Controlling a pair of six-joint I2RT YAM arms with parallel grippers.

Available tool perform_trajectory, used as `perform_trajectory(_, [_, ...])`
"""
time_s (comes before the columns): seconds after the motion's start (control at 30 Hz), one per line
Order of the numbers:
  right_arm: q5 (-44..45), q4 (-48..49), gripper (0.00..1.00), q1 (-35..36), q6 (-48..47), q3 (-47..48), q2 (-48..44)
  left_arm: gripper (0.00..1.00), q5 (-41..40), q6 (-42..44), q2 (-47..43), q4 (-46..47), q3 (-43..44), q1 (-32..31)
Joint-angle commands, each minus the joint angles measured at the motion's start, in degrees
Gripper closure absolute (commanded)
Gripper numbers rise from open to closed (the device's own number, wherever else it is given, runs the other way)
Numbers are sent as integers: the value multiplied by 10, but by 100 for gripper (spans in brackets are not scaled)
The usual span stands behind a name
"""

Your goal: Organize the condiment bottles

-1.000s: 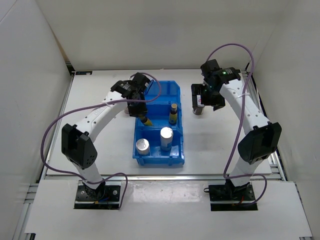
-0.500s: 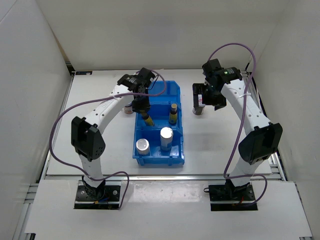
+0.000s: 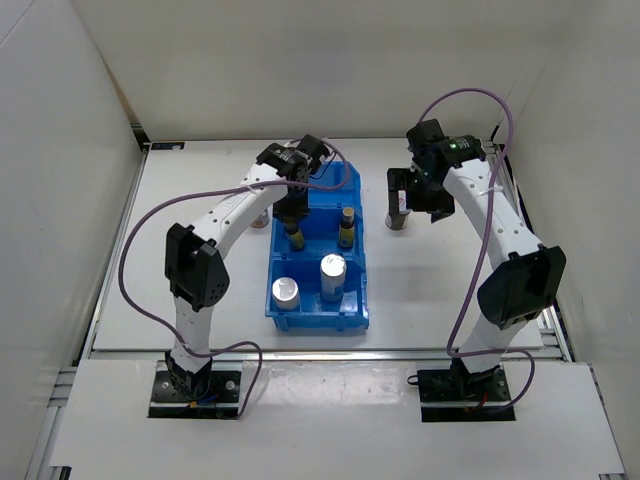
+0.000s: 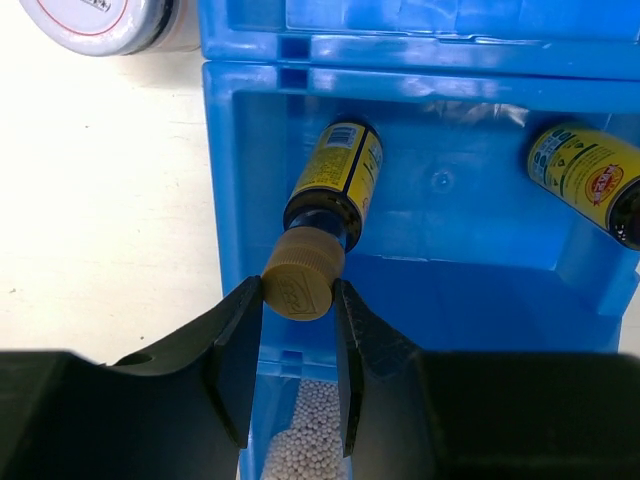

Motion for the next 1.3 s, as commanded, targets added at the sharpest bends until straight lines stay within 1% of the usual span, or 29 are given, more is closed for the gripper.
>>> perform_trajectory(0.0, [1, 5, 0, -2, -10, -3, -27, 78, -34, 5, 14, -20, 40, -11])
perform_trajectory(0.13, [1, 5, 0, -2, -10, -3, -27, 68, -34, 5, 26, -26, 56, -16])
perform_trajectory(0.17, [1, 5, 0, -2, -10, -3, -27, 61, -34, 5, 31, -26, 63, -16])
perform_trajectory(0.23, [1, 5, 0, -2, -10, -3, -32, 53, -34, 12, 31, -33, 77, -16])
perform_trajectory(0.27, [1, 5, 0, -2, -10, -3, -32, 46, -39, 12, 36, -33, 77, -16])
perform_trajectory(0.33, [1, 5, 0, -2, -10, -3, -32, 39, -39, 12, 36, -33, 90, -16])
perform_trajectory(0.37, [1, 5, 0, -7, -10, -3, -32, 32, -39, 12, 42, -38, 95, -16])
perform_trajectory(0.43, [1, 5, 0, -7, -10, -3, -32, 24, -39, 12, 42, -43, 108, -16])
perform_trajectory(0.47, [1, 5, 0, -7, -10, -3, -32, 15, -44, 12, 42, -50, 114, -16])
perform_trajectory(0.53, [6, 5, 0, -13, -10, -3, -32, 7, -44, 12, 42, -56, 138, -16])
perform_trajectory(0.57, [6, 5, 0, -13, -10, 5, -27, 0, -44, 12, 48, -62, 150, -16])
perform_trajectory(0.63, [6, 5, 0, -19, -4, 13, -13, 0, -51, 12, 48, -82, 179, -16])
perform_trajectory(0.67, [1, 11, 0, -25, -4, 22, -6, 0, -57, 12, 48, -90, 213, -16])
perform_trajectory(0.73, [-15, 20, 0, -32, -4, 34, 23, 0, -64, 6, 48, -103, 240, -16])
perform_trajectory(0.83, [-20, 26, 0, -39, 2, 82, 78, 0, -73, -4, 5, -109, 240, 8])
perform_trajectory(0.9, [-7, 31, 0, -39, 2, 106, 115, 0, -73, -9, -21, -109, 202, 24])
perform_trajectory(0.93, [-2, 40, 0, -39, 2, 115, 127, 0, -73, -9, -47, -102, 185, 30])
perform_trajectory(0.97, [3, 41, 0, -39, 2, 126, 140, 0, -80, -9, -60, -102, 147, 39])
perform_trajectory(1.07, [15, 41, 0, -44, 2, 172, 195, 0, -95, -4, -115, -73, 82, 55])
perform_trajectory(1.1, [15, 41, 0, -44, 2, 184, 220, 0, -95, 1, -128, -66, 42, 65])
perform_trajectory(1.13, [15, 41, 0, -44, 2, 194, 233, 0, -95, 1, -149, -60, 25, 72])
perform_trajectory(1.23, [21, 46, 0, -50, 7, 234, 285, 0, -79, 6, -168, -55, -30, 93])
perform_trajectory(1.27, [21, 46, 0, -50, 7, 239, 295, 0, -73, 6, -176, -55, -31, 93])
